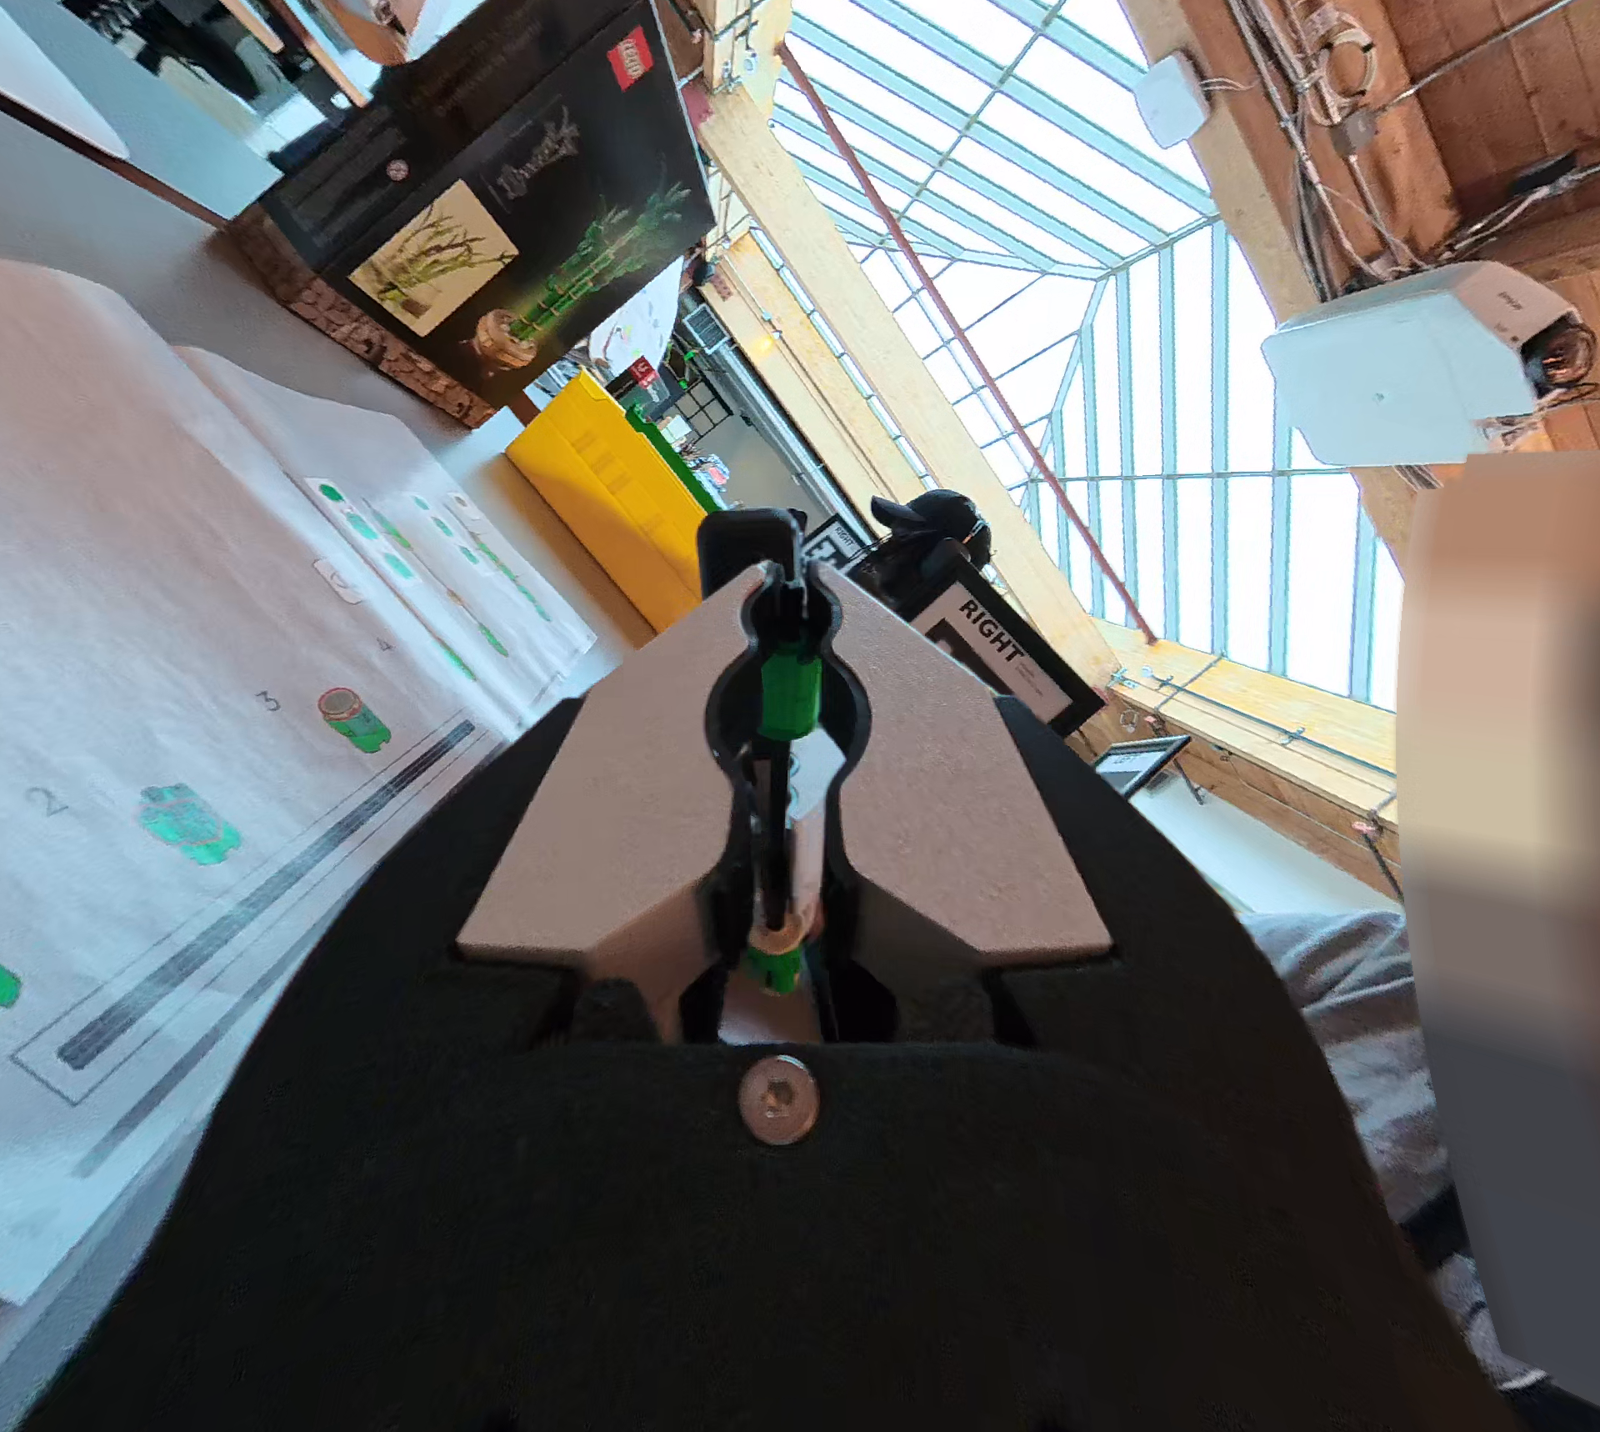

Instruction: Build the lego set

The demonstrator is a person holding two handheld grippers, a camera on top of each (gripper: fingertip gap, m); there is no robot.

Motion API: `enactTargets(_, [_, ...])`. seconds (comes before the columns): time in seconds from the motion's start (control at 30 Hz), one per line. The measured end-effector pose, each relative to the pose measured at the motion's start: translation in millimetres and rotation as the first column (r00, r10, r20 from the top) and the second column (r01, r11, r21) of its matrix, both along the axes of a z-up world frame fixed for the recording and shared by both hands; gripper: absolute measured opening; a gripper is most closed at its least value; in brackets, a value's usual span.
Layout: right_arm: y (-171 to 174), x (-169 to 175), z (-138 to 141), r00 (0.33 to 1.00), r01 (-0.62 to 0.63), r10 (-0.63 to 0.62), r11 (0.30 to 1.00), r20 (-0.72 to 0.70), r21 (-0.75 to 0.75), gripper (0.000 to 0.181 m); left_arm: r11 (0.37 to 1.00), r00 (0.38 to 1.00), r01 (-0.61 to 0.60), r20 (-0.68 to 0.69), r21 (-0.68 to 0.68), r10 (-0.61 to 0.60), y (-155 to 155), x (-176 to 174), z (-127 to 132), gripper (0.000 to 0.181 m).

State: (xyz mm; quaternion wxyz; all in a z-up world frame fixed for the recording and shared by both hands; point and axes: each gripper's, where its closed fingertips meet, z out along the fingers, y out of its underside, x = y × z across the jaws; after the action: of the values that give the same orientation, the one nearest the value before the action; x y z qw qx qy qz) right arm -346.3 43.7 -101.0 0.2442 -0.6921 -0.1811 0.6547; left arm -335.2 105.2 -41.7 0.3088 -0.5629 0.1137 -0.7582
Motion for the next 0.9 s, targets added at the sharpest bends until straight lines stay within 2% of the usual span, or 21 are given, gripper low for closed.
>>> enactTargets(0.07, [-0.5,-0.5,-0.8,1.0,-0.003,0.003,1.0,0.006,0.002,0.001,0.999,0.999,0.026,0.032,-0.023,-0.025,-1.3,-1.3,2.6,0.016])
enactTargets(0.23, [-0.6,0.2,1.5,1.0,-0.005,0.005,1.0,-0.01,0.003,0.002,1.0,1.0,-0.002,-0.01,-0.002,0.002,1.3,-3.9,-2.3,0.001])
enactTargets(0.53, [2.5,3.5,4.2,0.999,0.016,-0.017,1.0,-0.031,-0.006,0.0,0.999,1.0,-0.025,-0.004,-0.044,0.025,3.7,-1.7,-4.6,0.001])
enactTargets(0.9, [0.0,1.6,0.2,1.0,0.006,-0.006,1.0,0.005,0.007,0.0,0.999,0.998,-0.042,-0.054,0.002,0.042,-0.8,3.7,-5.8,0.003])
